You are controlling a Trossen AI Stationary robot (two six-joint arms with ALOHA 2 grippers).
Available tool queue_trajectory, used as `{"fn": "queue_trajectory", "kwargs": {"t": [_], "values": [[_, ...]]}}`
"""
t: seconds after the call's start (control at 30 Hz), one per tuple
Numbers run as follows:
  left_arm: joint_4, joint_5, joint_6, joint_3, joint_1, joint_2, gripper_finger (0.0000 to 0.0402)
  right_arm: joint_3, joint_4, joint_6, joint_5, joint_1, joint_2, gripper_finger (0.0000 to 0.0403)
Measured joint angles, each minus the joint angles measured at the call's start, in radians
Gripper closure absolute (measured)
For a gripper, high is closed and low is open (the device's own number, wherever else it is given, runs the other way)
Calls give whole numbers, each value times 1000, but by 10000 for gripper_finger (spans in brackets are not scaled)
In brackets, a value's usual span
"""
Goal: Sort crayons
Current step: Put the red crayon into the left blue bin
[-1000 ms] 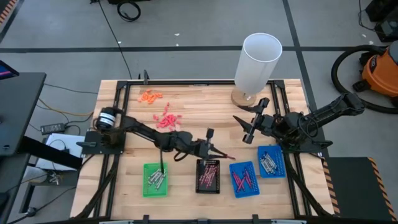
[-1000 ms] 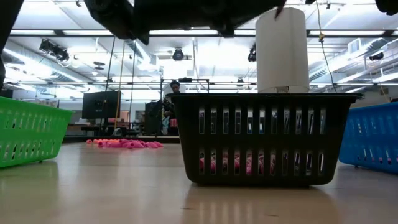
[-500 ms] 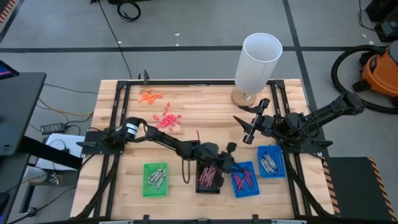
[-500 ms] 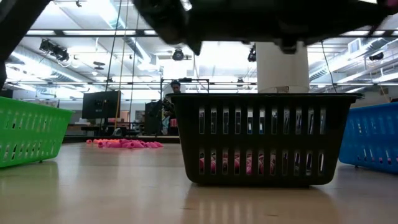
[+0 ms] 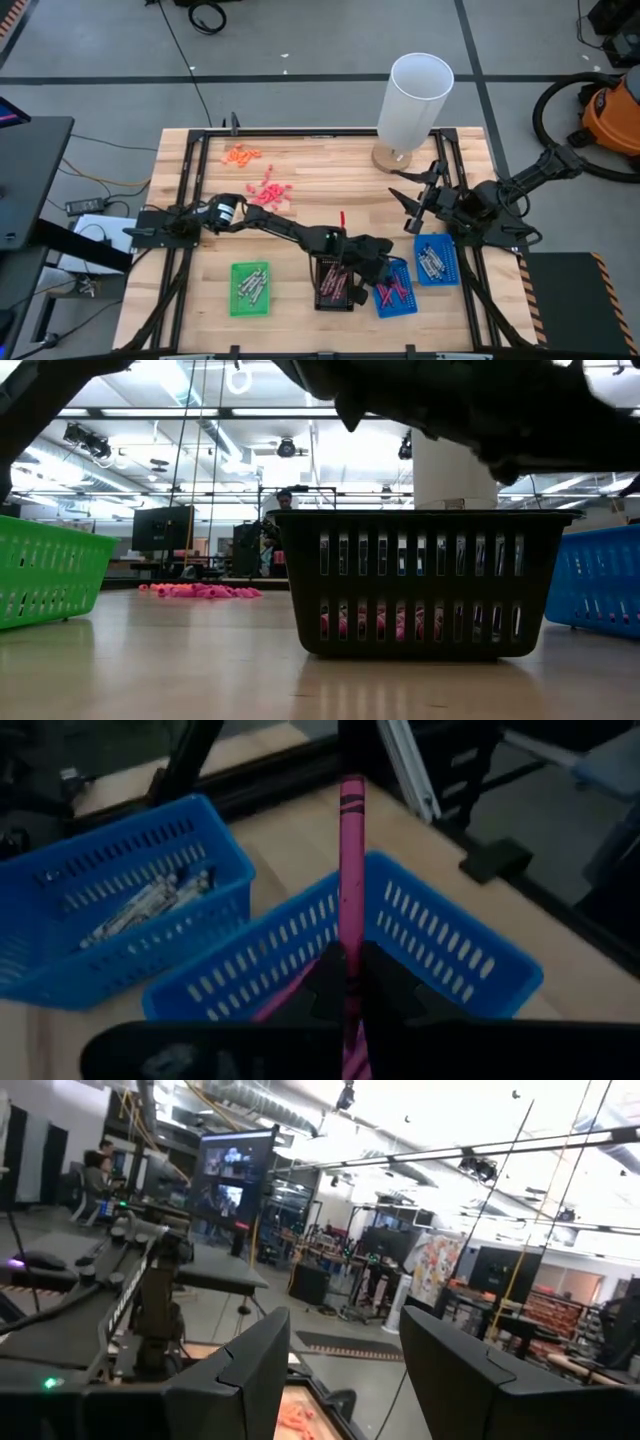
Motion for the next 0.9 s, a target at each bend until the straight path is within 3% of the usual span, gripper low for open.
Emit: {"fn": "queue_trajectory", "kwargs": {"t": [0.37, 0.67, 0.9], "values": [[-106, 3, -57, 3, 18, 7, 388, 0, 8, 3, -3, 7, 1, 203], [-136, -3, 21, 3, 18, 7, 386, 0, 6, 4, -3, 7, 1, 203], [-138, -5, 46, 3, 18, 7, 333, 0, 1, 2, -3, 16, 1, 203]]}}
